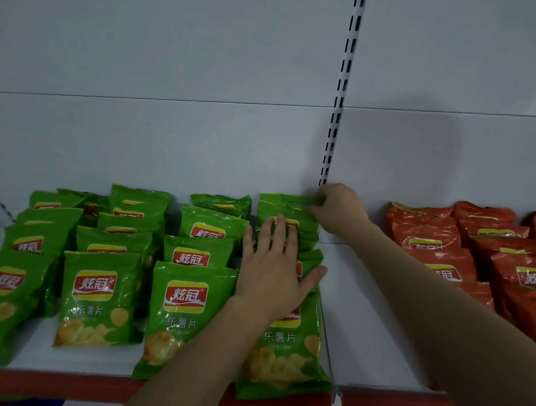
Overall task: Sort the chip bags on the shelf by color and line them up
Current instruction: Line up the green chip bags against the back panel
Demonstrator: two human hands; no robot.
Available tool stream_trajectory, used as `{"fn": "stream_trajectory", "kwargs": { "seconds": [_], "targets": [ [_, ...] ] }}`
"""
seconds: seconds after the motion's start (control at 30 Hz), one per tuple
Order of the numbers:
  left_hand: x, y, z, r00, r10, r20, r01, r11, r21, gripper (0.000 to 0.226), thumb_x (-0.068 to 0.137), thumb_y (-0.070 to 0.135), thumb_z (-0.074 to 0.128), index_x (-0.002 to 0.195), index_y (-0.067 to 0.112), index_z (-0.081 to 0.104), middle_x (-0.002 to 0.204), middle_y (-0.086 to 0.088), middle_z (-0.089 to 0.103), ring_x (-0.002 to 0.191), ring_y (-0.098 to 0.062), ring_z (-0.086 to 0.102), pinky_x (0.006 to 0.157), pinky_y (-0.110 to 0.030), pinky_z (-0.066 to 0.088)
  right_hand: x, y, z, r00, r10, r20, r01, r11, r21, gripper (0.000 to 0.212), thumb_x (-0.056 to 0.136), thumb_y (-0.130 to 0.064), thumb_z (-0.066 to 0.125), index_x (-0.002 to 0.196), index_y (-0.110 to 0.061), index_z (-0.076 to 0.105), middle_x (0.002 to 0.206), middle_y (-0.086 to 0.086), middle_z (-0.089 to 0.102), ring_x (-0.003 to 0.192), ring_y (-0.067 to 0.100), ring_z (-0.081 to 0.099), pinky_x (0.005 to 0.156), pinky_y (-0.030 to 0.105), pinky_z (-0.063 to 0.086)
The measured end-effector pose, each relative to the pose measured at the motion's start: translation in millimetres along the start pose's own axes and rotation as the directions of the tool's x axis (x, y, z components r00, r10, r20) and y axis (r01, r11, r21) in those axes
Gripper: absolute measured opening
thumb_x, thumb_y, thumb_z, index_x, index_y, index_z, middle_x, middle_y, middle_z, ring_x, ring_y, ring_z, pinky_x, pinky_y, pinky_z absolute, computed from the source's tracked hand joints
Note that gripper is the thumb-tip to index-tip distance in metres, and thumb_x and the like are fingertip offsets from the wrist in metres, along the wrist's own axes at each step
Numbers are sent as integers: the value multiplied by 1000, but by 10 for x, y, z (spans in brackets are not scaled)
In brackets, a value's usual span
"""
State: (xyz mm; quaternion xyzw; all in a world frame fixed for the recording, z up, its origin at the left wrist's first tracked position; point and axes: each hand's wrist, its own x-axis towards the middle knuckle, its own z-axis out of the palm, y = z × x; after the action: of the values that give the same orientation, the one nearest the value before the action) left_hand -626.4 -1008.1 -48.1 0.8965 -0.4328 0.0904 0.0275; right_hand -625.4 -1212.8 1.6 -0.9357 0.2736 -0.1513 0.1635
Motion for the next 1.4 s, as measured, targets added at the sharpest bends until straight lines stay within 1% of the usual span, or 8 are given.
{"fn": "stream_trajectory", "kwargs": {
  "seconds": [0.33,0.57,0.73,0.83,0.93,1.17,1.27,1.4],
  "targets": [
    [185,-61,86,1000,13,23,-15,998,69,103,92,86,-3,169,18,6,177,-11,2,162,-34,-8,125,-64,-5,-73,35,48,990,-91,-104,95,995,43,28,98,-30,69,120,-13,64,108,8,72,99,31,66,82,41,55],
    [-170,25,-228,972,29,-232,-45,997,-62,80,106,68,16,162,14,35,171,-12,28,161,-31,15,128,-59,13,-341,100,88,887,-370,-278,355,929,-105,42,103,-38,52,137,-14,63,136,12,61,121,35,58,95,54,55],
    [-842,126,-119,969,181,-168,-186,983,-11,84,102,74,27,160,14,42,170,-13,30,161,-32,17,126,-61,20,-631,107,160,853,-521,-15,491,813,-315,72,102,-71,31,158,-28,45,170,10,31,158,36,23,126,57,25],
    [-937,115,94,975,209,-73,-206,977,52,85,102,76,26,162,16,36,172,-14,23,161,-38,12,123,-66,25,-675,106,201,884,-454,111,462,814,-352,84,98,-81,17,166,-33,25,177,6,13,163,34,5,129,61,13],
    [-905,86,207,982,186,-7,-186,982,39,85,103,76,17,167,20,19,175,-12,6,162,-34,-5,126,-65,16,-672,104,215,894,-422,152,448,821,-355,85,98,-83,10,167,-35,21,178,3,7,164,31,-2,129,61,9],
    [-993,87,67,978,159,-136,-157,987,27,84,105,73,23,167,15,23,176,-10,12,163,-29,3,127,-63,16,-726,-15,179,875,-482,39,469,826,-314,76,103,-72,22,161,-28,40,173,8,26,162,34,15,129,58,19],
    [-1122,-133,-56,971,27,-239,-33,999,-21,68,110,55,31,162,11,37,171,-11,28,161,-28,16,127,-59,21,-859,-300,248,817,-573,-61,542,800,-256,66,104,-58,31,153,-20,54,164,13,44,156,36,31,124,59,30],
    [-1279,-724,-52,957,-151,-247,152,988,-16,58,108,44,38,154,9,48,165,-13,39,158,-32,26,126,-56,25,-1101,-770,475,745,-666,-39,648,737,-194,55,105,-46,35,146,-19,60,156,11,53,151,37,38,122,59,33]
  ]
}}
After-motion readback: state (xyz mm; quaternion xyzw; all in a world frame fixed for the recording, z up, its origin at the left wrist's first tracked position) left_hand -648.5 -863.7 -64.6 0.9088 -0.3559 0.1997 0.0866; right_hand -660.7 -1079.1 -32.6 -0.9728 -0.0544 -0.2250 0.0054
